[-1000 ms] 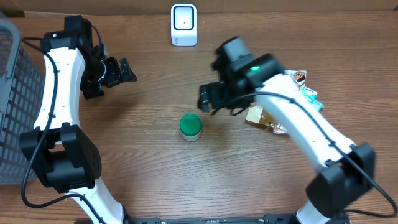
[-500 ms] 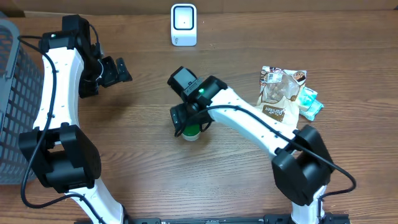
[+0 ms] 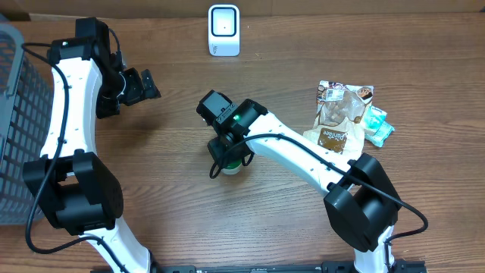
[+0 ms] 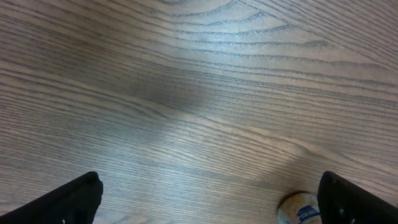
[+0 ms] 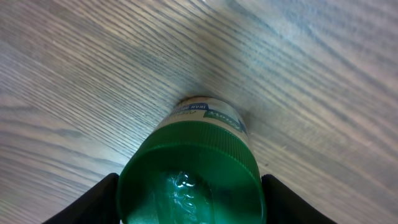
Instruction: Scan the item barcode
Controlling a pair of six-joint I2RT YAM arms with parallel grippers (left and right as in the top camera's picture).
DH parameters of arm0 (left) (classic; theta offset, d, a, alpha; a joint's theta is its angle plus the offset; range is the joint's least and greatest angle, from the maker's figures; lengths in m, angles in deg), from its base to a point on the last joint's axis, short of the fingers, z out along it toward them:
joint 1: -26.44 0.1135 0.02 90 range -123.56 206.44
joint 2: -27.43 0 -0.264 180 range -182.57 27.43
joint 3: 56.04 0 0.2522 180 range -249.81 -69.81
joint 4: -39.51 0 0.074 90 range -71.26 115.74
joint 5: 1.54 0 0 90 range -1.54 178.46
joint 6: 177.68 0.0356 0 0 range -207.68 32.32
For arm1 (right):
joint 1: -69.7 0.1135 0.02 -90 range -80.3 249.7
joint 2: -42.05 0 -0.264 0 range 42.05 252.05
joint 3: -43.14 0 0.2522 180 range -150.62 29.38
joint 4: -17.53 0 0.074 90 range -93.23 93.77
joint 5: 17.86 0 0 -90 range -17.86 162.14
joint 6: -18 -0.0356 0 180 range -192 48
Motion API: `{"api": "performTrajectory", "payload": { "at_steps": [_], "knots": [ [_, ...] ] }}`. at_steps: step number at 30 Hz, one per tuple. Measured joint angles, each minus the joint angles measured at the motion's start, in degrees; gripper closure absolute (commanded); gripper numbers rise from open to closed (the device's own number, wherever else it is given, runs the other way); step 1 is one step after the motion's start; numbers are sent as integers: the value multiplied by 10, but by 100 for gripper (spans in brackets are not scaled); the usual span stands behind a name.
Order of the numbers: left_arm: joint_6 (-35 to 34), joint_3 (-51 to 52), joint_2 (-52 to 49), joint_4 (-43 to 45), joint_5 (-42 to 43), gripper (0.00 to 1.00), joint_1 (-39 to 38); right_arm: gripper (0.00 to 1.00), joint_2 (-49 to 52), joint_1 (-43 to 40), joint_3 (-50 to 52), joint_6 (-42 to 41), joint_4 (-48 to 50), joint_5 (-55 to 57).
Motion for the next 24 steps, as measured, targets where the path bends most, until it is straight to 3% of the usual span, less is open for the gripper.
{"api": "performTrajectory", "payload": {
  "at_steps": [7,15,20,23,24],
  "knots": [
    [0,0,0,0,0,1,0,40,0,0,0,211,18,71],
    [0,0,0,0,0,0,0,39,0,-3,0,507,32,-12],
    [0,0,0,0,0,1,0,25,0,-3,1,603,46,-104],
    [0,0,0,0,0,0,0,3,0,-6,0,593,46,-121],
    [0,0,0,0,0,0,0,0,0,-8,-3,572,44,-124]
  ]
}}
